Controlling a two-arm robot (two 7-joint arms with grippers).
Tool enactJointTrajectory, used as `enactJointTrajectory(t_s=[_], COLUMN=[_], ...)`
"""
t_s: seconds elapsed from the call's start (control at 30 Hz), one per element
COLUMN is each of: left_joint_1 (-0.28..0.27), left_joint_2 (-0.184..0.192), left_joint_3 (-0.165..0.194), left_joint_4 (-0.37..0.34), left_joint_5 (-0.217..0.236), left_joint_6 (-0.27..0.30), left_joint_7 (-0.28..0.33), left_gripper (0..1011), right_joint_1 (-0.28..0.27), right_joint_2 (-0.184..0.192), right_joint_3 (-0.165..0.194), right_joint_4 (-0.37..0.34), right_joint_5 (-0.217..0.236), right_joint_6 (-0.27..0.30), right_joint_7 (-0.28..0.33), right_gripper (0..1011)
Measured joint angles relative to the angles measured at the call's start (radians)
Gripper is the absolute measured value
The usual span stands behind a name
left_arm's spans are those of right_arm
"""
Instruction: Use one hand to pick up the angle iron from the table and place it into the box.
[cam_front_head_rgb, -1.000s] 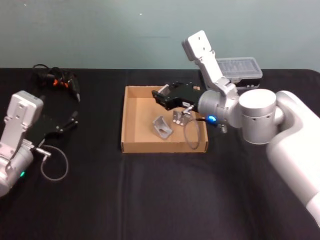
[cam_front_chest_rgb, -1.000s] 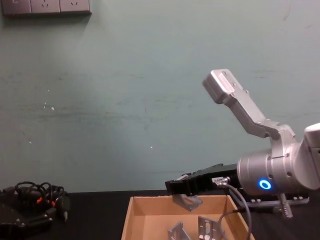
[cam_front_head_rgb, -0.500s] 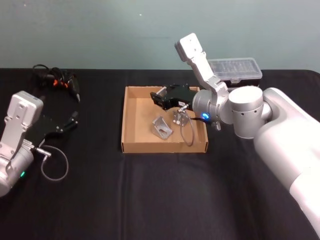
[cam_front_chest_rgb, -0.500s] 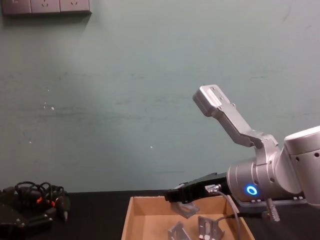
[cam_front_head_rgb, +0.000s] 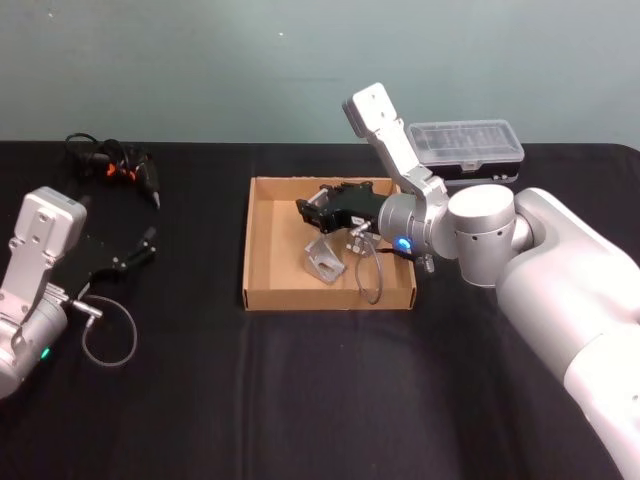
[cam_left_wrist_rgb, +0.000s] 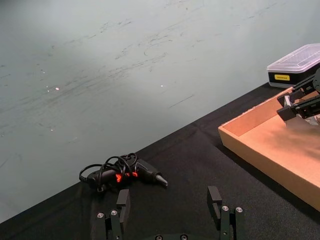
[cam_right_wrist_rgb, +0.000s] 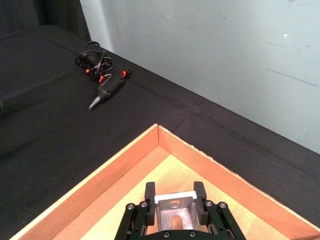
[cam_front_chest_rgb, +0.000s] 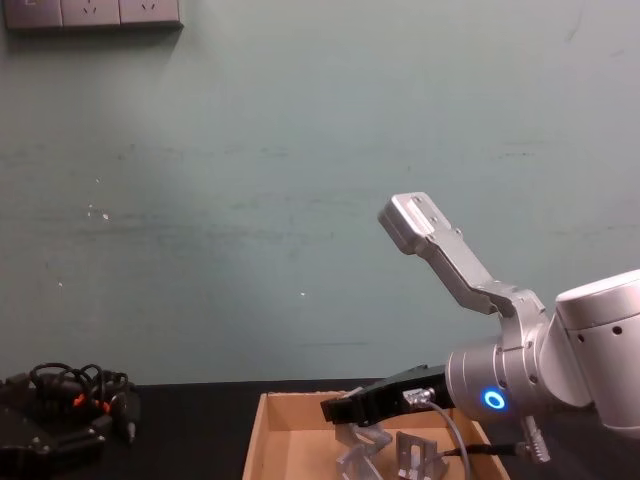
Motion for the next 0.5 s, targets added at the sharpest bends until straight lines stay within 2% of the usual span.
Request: enactJointTrajectory(t_s=[0.5], left_joint_1=[0.0], left_joint_2=[0.0], left_joint_3=[0.0], left_joint_4=[0.0], left_joint_5=[0.0], left_joint_6=[0.0], left_joint_7=[0.0], left_gripper=[1011], right_joint_1=[0.012], right_joint_2=[-0.016], right_joint_3=[0.018], right_joint_4=[0.041], right_joint_5=[-0.014], right_joint_6=[0.003], right_joint_7=[0.024], right_gripper=[458])
